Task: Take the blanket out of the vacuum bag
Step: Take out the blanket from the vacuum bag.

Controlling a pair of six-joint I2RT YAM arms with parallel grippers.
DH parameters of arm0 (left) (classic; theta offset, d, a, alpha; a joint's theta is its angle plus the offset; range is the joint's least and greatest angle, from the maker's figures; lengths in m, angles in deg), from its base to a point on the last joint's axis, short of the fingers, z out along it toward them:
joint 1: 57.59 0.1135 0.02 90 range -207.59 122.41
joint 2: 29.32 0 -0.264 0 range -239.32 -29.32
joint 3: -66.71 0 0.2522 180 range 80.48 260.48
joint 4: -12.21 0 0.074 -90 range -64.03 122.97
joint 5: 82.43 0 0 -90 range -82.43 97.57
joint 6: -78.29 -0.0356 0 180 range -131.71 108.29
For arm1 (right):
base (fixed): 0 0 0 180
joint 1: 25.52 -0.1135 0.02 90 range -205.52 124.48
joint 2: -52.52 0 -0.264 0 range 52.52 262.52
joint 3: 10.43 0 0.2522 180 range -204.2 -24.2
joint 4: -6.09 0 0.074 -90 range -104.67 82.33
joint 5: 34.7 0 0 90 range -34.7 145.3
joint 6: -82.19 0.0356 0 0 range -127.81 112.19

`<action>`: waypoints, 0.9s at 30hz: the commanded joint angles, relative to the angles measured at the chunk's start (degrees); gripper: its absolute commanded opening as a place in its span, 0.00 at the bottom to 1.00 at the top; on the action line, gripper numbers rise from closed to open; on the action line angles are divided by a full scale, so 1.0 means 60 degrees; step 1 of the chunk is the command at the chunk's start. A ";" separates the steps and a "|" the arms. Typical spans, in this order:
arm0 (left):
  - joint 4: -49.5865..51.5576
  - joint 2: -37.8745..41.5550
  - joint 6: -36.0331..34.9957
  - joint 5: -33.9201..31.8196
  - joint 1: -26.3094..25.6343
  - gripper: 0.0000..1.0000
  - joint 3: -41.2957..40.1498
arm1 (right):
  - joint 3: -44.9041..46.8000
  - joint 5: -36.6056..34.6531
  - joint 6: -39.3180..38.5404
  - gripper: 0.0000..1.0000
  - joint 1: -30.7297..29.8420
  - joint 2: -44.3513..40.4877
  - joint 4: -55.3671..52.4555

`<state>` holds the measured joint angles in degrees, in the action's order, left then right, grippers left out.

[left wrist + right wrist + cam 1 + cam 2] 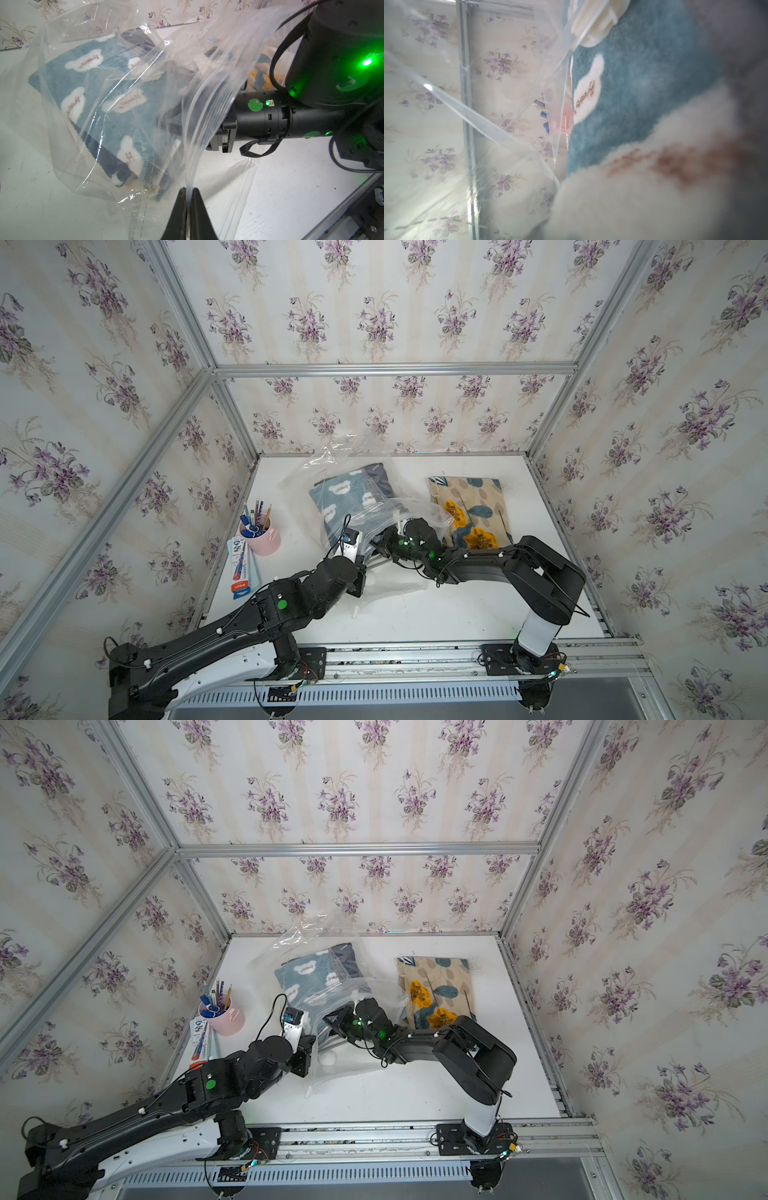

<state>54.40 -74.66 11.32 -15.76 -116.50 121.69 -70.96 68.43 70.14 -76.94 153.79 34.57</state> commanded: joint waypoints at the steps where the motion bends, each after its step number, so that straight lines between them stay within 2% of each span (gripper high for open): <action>1: -0.0079 0.0029 0.0039 -0.0068 0.0005 0.09 -0.0030 | 0.0045 -0.0146 -0.0249 0.07 -0.0005 -0.0136 -0.0020; 3: -0.0065 0.0003 0.0072 -0.0031 0.0005 0.09 -0.0001 | 0.0045 -0.0060 -0.0291 0.00 0.0002 -0.0150 0.0037; 8: 0.0035 -0.0031 0.0034 -0.0066 0.0005 0.09 0.0147 | 0.0215 0.0530 -0.0635 0.00 0.0002 -0.0686 0.0196; 18: -0.0066 -0.0110 0.0056 -0.0081 0.0006 0.09 0.0234 | 0.2328 0.0714 -0.0734 0.00 0.0000 -0.3310 -0.0174; 27: -0.0080 -0.0290 0.0373 -0.0074 0.0005 0.08 0.0360 | 0.2697 0.0321 -0.1538 0.00 -0.0011 -0.6372 -0.2538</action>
<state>54.44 -76.15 12.45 -15.72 -116.50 123.17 -54.54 71.92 63.80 -76.94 119.24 24.34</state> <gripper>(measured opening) 0.085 0.063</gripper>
